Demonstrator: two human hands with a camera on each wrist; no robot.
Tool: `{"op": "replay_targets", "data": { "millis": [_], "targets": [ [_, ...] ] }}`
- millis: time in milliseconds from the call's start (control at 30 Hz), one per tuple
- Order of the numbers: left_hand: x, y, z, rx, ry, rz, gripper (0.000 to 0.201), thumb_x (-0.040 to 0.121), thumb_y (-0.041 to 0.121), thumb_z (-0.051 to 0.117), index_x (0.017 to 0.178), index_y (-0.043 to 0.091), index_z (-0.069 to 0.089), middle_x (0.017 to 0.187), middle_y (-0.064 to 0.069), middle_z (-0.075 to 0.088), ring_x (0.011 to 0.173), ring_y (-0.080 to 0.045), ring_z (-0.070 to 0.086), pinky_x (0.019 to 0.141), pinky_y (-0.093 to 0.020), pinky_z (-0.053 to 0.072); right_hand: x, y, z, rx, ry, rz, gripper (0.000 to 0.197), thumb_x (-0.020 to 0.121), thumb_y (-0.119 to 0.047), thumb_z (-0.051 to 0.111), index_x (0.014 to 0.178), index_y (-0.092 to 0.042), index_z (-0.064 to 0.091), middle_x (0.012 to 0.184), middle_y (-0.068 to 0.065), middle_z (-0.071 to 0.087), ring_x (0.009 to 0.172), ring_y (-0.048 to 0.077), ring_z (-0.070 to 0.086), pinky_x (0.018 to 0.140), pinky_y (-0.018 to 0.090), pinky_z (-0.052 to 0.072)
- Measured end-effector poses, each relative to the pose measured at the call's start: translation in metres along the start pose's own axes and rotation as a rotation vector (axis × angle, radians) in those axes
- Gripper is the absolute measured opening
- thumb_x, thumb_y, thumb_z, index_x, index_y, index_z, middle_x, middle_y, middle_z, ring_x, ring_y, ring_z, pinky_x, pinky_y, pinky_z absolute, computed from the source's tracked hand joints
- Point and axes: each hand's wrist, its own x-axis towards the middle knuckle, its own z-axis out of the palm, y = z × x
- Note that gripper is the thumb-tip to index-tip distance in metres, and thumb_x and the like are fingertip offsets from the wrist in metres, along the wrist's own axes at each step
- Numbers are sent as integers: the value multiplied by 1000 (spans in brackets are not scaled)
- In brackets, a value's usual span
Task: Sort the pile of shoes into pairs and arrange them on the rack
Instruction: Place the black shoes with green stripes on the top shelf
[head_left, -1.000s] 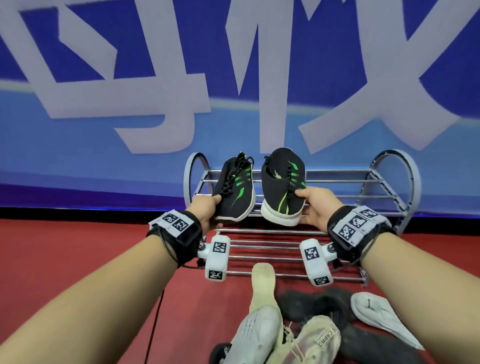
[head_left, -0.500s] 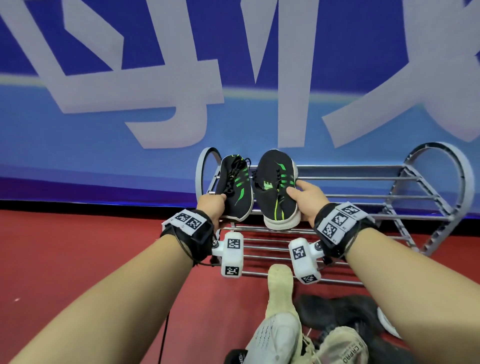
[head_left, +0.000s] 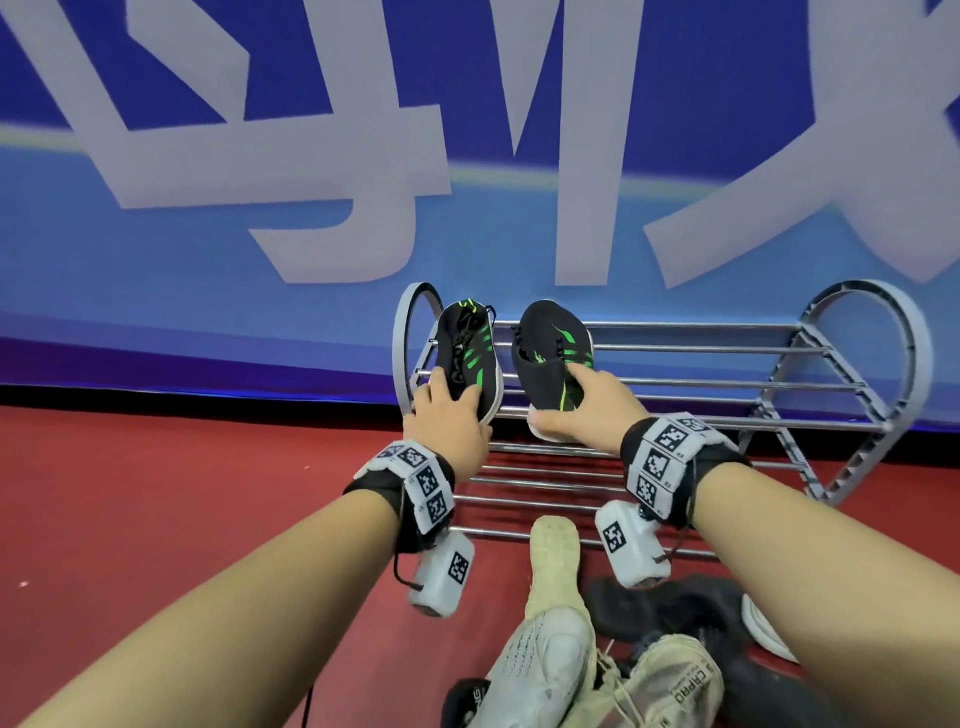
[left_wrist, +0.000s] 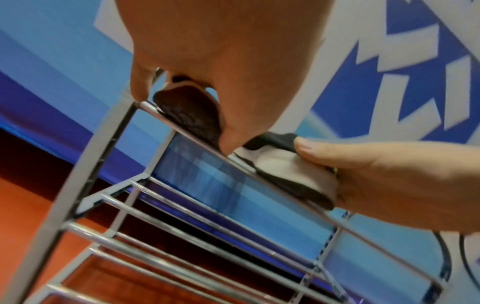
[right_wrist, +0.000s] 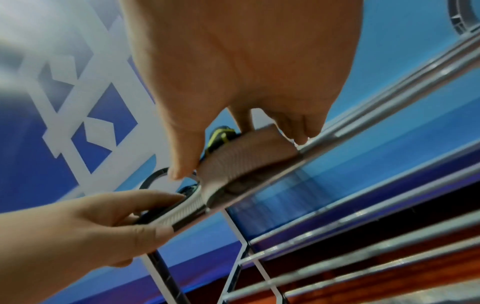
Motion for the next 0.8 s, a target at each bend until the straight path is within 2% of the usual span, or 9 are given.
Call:
{"op": "replay_targets", "data": {
  "millis": [67,133,200,300,367,500,567,700,800],
  "targets": [
    [-3,-3,2,41,28,32,53,96,45,50,144,30,34,161,-13,6,144,-37,19,106,-52,35,1,1,8,-1,13,-12,79,50,-76,66,118,-36,59,113,0,61,96,16,60,87,36,53],
    [-2,-6,-2,58,40,46,49,97,47,46,142,30,37,161,-11,9,142,-36,23,107,-54,31,3,-2,11,13,41,-21,65,57,-69,69,110,-33,65,103,-2,65,89,15,61,79,33,53],
    [-1,-8,-4,86,50,47,47,98,48,43,141,30,39,160,-10,12,142,-34,25,112,-59,23,2,-8,12,16,70,-34,50,66,-61,72,103,-27,69,92,-5,69,84,15,62,74,32,53],
    [1,-14,-1,150,84,40,46,100,48,37,142,30,39,161,-9,14,145,-31,22,115,-67,5,4,-12,20,6,124,-47,51,66,-67,67,94,-25,70,82,-6,69,79,15,62,73,36,55],
    [3,-19,1,171,109,37,46,100,49,35,143,31,39,161,-8,16,144,-30,25,113,-70,3,7,-15,26,15,129,-52,50,68,-68,66,89,-22,68,78,-5,68,76,14,61,69,33,53],
    [6,-24,1,157,118,51,46,100,52,35,140,32,41,160,-5,19,143,-28,27,111,-72,8,8,-24,36,40,156,-79,39,75,-59,68,79,-20,66,69,-5,62,67,12,57,53,27,40],
    [7,-25,1,141,103,55,47,99,53,37,140,31,41,160,-5,18,143,-29,26,111,-69,13,7,-26,41,35,165,-85,38,75,-58,67,77,-20,65,69,-4,60,68,15,55,50,26,33],
    [9,-33,6,41,89,118,52,98,48,46,143,23,41,158,-10,21,141,-35,24,111,-52,32,12,-28,46,-30,157,-131,50,65,-70,57,85,-25,67,85,1,61,80,20,58,65,30,47],
    [11,-38,6,-76,70,150,56,95,44,53,144,19,41,157,-13,23,140,-37,21,114,-44,30,15,-28,45,0,133,-118,46,67,-67,60,87,-25,66,87,2,62,82,21,59,67,32,48]
  ]
}}
